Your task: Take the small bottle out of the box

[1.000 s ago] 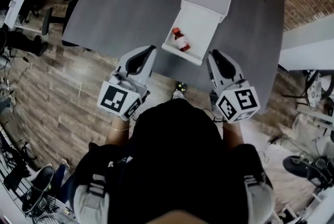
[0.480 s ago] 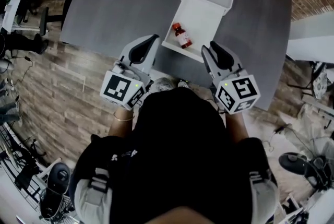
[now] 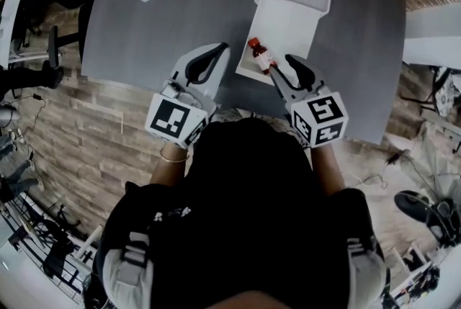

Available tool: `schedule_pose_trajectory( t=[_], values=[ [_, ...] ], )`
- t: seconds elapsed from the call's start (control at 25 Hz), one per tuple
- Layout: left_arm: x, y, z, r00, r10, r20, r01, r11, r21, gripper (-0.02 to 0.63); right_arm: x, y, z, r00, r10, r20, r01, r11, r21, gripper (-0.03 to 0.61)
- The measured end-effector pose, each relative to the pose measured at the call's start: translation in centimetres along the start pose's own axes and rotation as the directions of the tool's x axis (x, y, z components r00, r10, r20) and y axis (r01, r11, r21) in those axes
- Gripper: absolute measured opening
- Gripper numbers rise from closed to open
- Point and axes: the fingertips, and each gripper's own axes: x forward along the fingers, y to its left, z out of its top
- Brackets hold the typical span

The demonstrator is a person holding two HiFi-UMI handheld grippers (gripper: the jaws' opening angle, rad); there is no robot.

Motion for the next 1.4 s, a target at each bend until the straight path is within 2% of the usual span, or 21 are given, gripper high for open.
schedule_pose_trajectory(
  t=[0.12, 0.32, 0.44, 0.64, 0.84, 1.16, 1.32, 1.4],
  values=[
    [0.5, 1.1, -0.4, 0.999, -0.041, -0.01, 0.041, 0.999, -0.012, 0.0, 2.0, 0.3, -0.9, 0.997, -0.018, -0.075, 0.018, 1.0, -0.006, 0.211],
    [1.4, 2.7, 0.0, 0.995, -0.093, 0.026, 0.094, 0.995, -0.033, 0.0, 5.0, 0.0, -2.1, 0.981, -0.053, -0.185, 0.047, 0.998, -0.034, 0.239],
    [1.3, 3.5, -0.2, 0.993, -0.114, 0.037, 0.116, 0.992, -0.043, 0.0, 5.9, 0.0, -3.5, 0.963, -0.075, -0.257, 0.067, 0.997, -0.042, 0.247],
    [1.3, 5.5, -0.2, 0.993, -0.107, 0.051, 0.11, 0.991, -0.074, 0.0, 7.8, 0.0, -4.7, 0.929, -0.099, -0.357, 0.07, 0.993, -0.094, 0.258],
    [0.8, 6.2, -0.9, 0.99, -0.122, 0.064, 0.128, 0.987, -0.095, 0.0, 8.6, -0.3, -6.6, 0.884, -0.129, -0.449, 0.078, 0.988, -0.131, 0.259],
    [-0.7, 7.8, -1.3, 0.991, -0.111, 0.078, 0.12, 0.985, -0.124, 0.0, 10.1, -0.9, -7.5, 0.855, -0.156, -0.495, 0.11, 0.986, -0.122, 0.261],
    [-1.2, 8.1, -2.0, 0.992, -0.109, 0.059, 0.116, 0.984, -0.138, 0.0, 10.3, -1.2, -8.3, 0.827, -0.18, -0.533, 0.136, 0.983, -0.122, 0.247],
    [-1.2, 8.1, -1.9, 0.991, -0.115, 0.071, 0.125, 0.981, -0.147, 0.0, 10.7, -1.5, -8.0, 0.832, -0.194, -0.52, 0.152, 0.981, -0.123, 0.245]
  ],
)
